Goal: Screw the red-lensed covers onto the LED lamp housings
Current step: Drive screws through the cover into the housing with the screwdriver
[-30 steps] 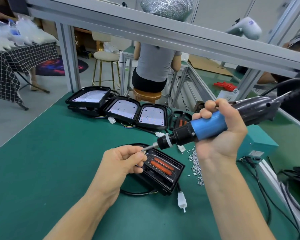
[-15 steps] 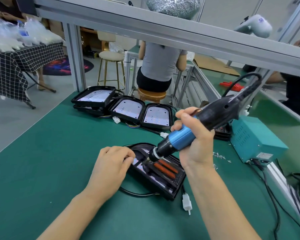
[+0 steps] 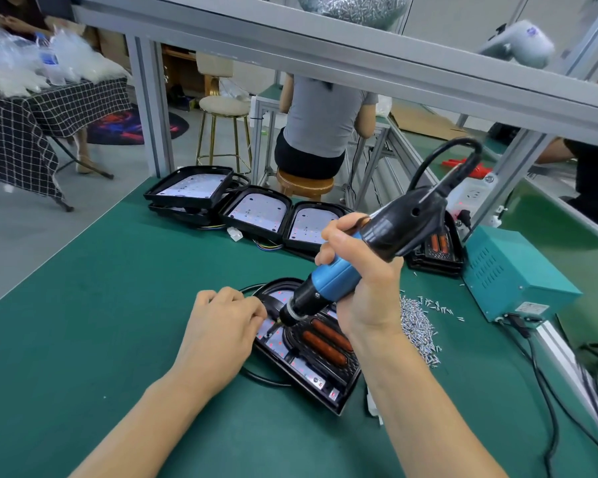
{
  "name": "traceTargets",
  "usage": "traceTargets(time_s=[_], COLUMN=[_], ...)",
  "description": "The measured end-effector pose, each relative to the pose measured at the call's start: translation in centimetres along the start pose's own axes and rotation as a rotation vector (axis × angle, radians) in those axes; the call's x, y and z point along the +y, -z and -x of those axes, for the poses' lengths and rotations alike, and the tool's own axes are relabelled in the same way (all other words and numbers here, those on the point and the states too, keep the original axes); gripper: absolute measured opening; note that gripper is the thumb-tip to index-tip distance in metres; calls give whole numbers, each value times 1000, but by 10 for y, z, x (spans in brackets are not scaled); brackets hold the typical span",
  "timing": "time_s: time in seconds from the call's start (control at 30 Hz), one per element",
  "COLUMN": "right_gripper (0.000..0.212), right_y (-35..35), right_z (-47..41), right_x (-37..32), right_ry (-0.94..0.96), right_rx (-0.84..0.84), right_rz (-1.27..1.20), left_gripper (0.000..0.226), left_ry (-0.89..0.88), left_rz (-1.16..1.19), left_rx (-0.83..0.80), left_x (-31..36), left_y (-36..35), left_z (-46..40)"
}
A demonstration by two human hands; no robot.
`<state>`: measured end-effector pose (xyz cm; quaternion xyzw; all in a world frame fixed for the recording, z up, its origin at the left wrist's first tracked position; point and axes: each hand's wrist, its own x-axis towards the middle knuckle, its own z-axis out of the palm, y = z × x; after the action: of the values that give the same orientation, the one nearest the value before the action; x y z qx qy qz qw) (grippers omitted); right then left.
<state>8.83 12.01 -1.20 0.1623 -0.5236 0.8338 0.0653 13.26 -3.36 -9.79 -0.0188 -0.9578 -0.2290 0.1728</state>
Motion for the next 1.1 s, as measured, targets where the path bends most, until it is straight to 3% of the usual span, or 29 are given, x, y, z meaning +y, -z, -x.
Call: traceTargets(time_s=[0.6, 0.87, 1.1], right_gripper=[21, 12, 20], right_y=[-6, 23, 70], right_z=[7, 6, 1], right_x=[9, -7, -52], right_ry=[7, 19, 195], right_rx=[-69, 208, 436], right_rz=[50, -183, -247], left_gripper=[17, 15, 17], left_ry=[22, 43, 84], left_rz=[-68, -73, -186], left_rx=[-11, -20, -48], left_x=[-4, 0, 11], left_y=[-5, -6, 0], left_z=[-1, -3, -17])
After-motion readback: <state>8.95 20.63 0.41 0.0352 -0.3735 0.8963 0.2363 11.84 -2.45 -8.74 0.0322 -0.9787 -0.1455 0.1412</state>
